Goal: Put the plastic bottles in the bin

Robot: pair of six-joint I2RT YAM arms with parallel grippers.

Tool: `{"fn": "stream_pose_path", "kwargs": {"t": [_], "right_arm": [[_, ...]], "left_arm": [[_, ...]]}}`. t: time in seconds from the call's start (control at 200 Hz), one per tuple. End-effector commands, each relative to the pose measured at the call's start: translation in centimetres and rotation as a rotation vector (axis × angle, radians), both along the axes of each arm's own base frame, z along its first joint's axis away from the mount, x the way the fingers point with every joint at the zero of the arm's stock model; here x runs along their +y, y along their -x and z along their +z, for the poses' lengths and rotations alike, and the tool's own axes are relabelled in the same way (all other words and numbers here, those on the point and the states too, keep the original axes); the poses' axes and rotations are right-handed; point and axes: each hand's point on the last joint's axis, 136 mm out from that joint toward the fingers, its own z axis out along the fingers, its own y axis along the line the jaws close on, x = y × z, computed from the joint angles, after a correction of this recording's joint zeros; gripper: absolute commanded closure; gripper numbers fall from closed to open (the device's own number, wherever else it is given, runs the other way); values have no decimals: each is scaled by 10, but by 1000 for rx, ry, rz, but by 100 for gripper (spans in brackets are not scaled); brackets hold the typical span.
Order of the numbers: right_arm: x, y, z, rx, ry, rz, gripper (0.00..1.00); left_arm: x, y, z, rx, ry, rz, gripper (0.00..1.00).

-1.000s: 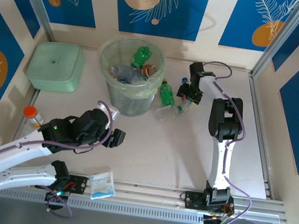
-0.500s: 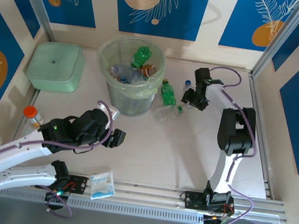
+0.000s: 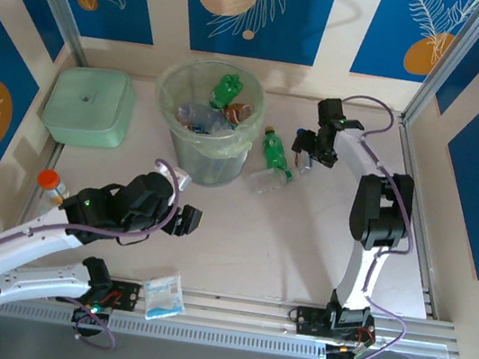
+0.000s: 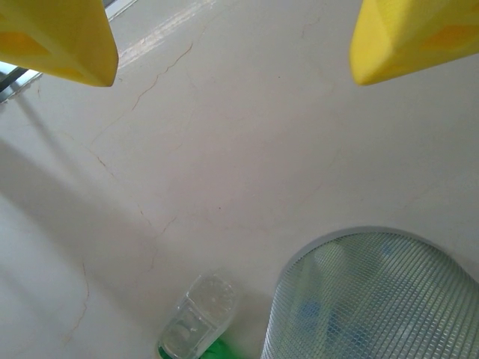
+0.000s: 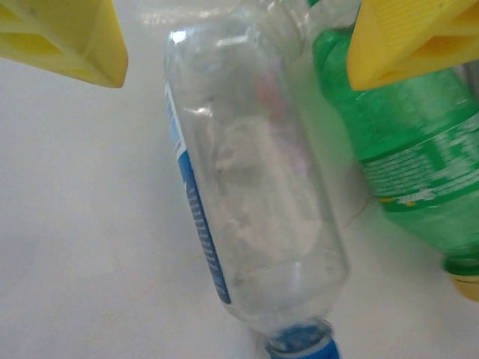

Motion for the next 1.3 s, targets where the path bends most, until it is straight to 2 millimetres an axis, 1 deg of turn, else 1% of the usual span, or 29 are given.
{"fn": "stream_pose_path", "kwargs": {"t": [0.0, 0.035, 0.155, 0.295, 0.415, 0.51, 0.635, 0.685, 0.75, 0.8, 0.91, 0.99, 1.055, 1.11, 1.185, 1.291], "right_arm": [[-5, -3, -16, 71, 33, 12, 23], [-5, -8, -18, 74, 33, 8, 23], [2, -21, -26, 74, 26, 32, 26], [3, -29, -40, 108, 44, 44, 32], [1, -28, -52, 135, 52, 37, 37], [0, -25, -59, 146, 49, 30, 38], [-2, -24, -58, 147, 44, 24, 38], [-2, -23, -57, 147, 45, 24, 41], [-4, -21, -55, 145, 47, 20, 49], [-4, -19, -53, 138, 45, 17, 53], [-5, -14, -44, 113, 39, 11, 54], [-6, -11, -34, 90, 33, 9, 54], [-5, -7, -23, 65, 29, 8, 54], [-5, -3, -7, 29, 27, 8, 54], [-1, 7, 16, -21, 20, 15, 54], [6, 29, 52, -103, 6, 38, 55]], "left_arm": [[4, 4, 7, 3, 12, 2, 18], [4, 4, 6, 6, 9, 1, 18], [2, 4, 4, 14, 2, 0, 18], [-1, 3, 2, 19, -5, -3, 18], [-2, 1, 4, 14, -5, -4, 18], [-2, 0, 4, 12, -14, 0, 18], [-3, 0, 3, 19, -16, -6, 18], [-3, 0, 2, 21, -19, -6, 19], [-3, 0, 4, 19, -20, -6, 19], [-2, 0, 6, 14, -22, -6, 18], [-1, -3, 8, 11, -36, 4, 18], [-3, -4, 7, 18, -45, 4, 18], [-4, -4, 8, 23, -43, 2, 18], [-5, -5, 11, 24, -41, 4, 18], [-6, -6, 20, 15, -27, 7, 17], [-8, -9, 43, -6, 11, 8, 16]]}}
